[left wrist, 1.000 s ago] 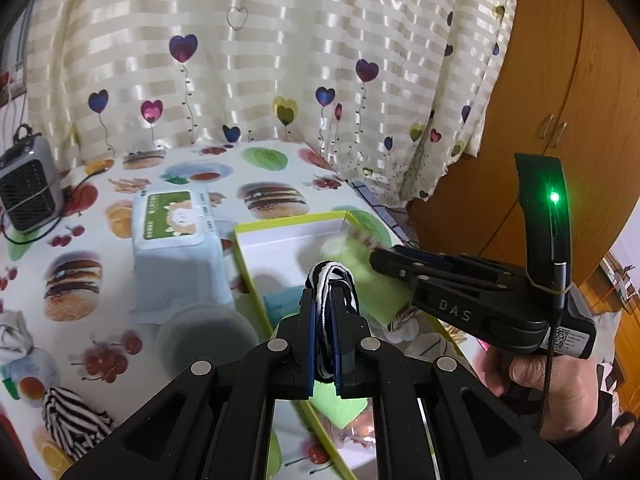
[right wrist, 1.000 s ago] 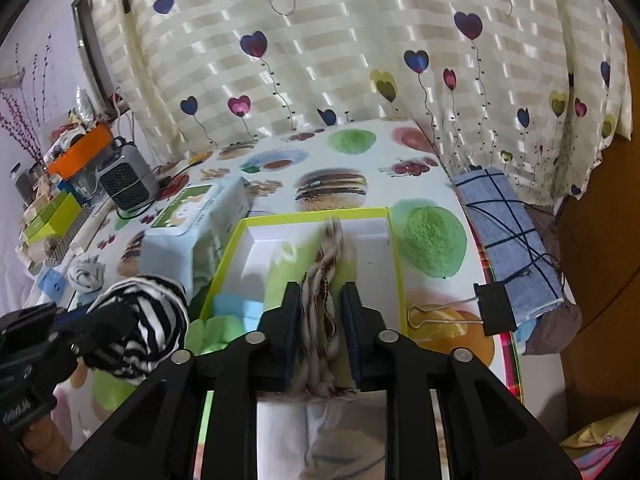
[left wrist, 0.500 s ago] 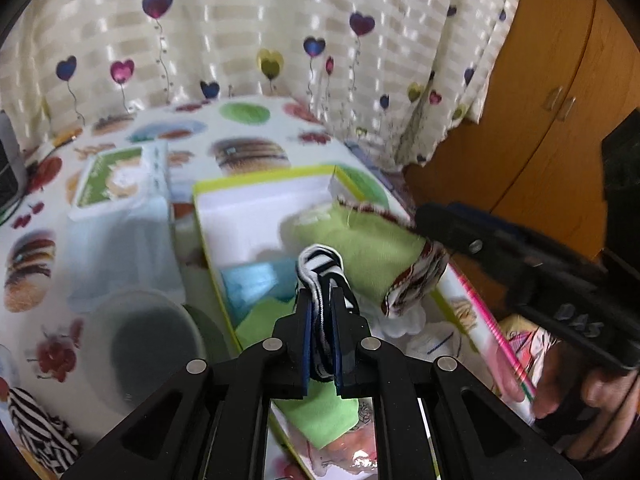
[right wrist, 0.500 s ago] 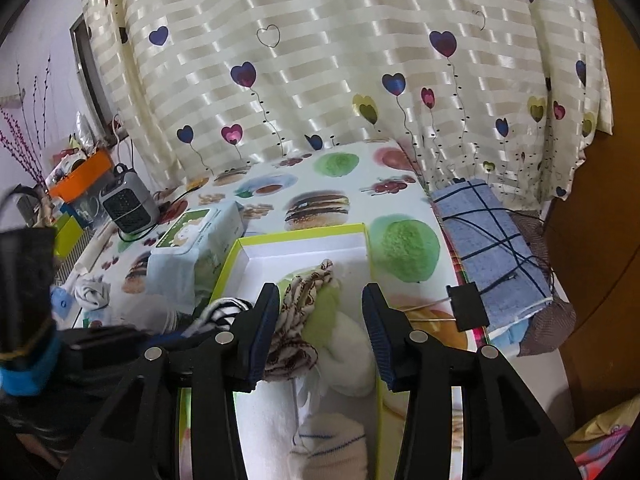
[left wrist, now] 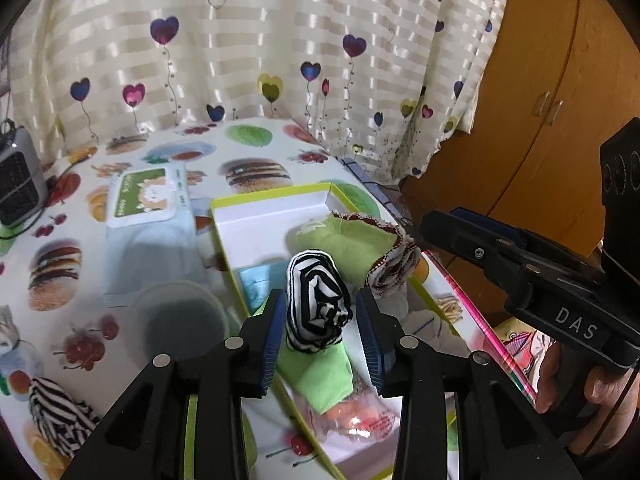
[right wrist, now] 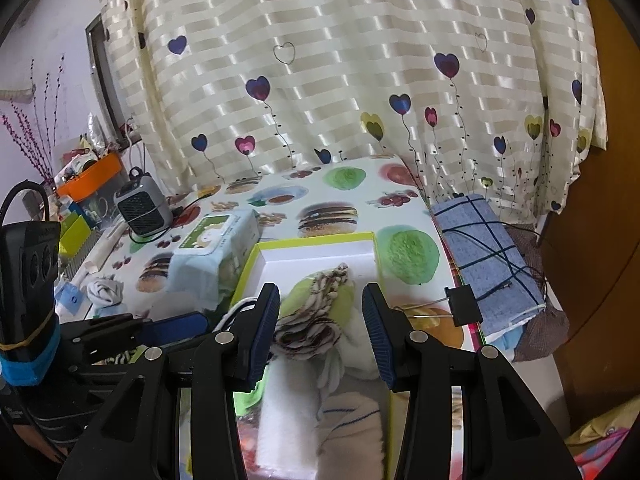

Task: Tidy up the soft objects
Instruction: 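Lower the striped cloth into the tray and open the left gripper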

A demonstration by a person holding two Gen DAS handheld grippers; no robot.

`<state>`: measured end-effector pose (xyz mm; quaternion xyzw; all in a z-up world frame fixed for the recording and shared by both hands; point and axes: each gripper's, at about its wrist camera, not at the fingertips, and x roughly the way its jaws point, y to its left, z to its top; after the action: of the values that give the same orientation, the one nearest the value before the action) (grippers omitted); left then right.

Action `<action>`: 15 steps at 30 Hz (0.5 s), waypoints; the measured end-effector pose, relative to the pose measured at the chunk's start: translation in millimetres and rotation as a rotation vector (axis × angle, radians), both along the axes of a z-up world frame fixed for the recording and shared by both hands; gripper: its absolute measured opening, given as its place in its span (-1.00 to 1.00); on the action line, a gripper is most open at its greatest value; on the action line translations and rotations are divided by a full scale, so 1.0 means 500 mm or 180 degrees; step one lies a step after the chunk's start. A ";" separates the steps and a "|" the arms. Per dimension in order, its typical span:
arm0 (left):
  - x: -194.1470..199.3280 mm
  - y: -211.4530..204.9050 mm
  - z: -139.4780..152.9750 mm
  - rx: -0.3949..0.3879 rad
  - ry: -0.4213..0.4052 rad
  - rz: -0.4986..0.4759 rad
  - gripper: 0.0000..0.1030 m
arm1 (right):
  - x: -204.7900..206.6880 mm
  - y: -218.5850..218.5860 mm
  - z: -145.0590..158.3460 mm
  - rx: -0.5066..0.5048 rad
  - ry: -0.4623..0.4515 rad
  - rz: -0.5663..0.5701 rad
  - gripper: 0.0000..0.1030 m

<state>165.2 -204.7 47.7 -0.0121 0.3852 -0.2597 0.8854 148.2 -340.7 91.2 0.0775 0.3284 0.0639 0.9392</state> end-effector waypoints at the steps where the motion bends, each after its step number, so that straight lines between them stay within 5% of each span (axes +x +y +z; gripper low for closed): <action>1: -0.008 0.006 0.006 -0.0002 -0.0026 0.0014 -0.33 | -0.007 0.003 0.005 0.0005 -0.0021 0.0001 -0.13; 5: -0.036 0.027 0.026 -0.0011 -0.0127 0.0075 -0.33 | -0.033 0.019 0.021 0.0040 -0.0106 0.0052 0.02; 15: -0.105 0.099 0.053 -0.0022 -0.0274 0.0256 -0.33 | -0.080 0.102 0.040 0.0013 -0.0164 0.0362 0.04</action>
<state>112.5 -155.1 74.2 -0.0195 0.3451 -0.2255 0.9109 107.9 -289.9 111.0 0.0590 0.3078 0.1199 0.9420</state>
